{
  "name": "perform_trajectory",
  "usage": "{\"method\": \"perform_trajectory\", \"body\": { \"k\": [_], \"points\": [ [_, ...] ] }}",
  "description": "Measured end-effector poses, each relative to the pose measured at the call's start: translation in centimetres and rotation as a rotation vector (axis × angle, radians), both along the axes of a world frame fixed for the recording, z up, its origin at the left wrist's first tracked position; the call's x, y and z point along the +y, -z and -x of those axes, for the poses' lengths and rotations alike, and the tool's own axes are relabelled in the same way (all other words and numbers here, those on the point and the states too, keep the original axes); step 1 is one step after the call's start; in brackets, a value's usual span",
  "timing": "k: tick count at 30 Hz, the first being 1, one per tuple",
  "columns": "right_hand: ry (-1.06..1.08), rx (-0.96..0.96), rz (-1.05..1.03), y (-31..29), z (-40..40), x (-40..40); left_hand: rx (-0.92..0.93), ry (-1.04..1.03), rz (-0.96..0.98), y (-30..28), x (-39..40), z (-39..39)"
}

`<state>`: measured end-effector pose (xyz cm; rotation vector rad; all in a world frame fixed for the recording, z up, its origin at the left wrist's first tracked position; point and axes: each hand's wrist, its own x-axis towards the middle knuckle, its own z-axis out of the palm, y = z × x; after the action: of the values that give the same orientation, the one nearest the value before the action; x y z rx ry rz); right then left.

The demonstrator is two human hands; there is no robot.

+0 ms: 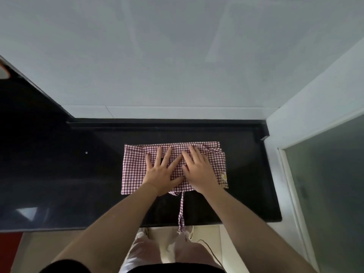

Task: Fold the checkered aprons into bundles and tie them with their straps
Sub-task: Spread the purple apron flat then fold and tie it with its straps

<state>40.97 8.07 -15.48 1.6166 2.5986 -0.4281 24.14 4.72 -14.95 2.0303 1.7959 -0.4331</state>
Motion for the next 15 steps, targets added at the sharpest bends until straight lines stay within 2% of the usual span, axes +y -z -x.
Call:
{"method": "perform_trajectory", "body": {
  "k": [5, 7, 10, 13, 15],
  "points": [
    [0.087, -0.105, -0.027, 2.8, -3.5, 0.0, 0.003, -0.014, -0.032, 1.3, -0.3, 0.0],
    [0.248, -0.091, -0.007, 2.8, -4.3, 0.3, -0.001, -0.014, -0.028, 1.5, -0.3, 0.0],
    [0.573, -0.015, 0.044, 1.5, -5.2, 1.1, 0.003, -0.018, -0.005, 1.6, -0.3, 0.0],
    [0.676, 0.097, 0.01, 0.0, -5.8, 2.6, 0.005, -0.033, 0.011, 0.9, 0.3, -0.1],
    [0.722, 0.215, 0.036, -0.7, -5.9, 3.4, -0.044, -0.1, -0.058, -0.1, 1.3, -0.4]
  ]
}}
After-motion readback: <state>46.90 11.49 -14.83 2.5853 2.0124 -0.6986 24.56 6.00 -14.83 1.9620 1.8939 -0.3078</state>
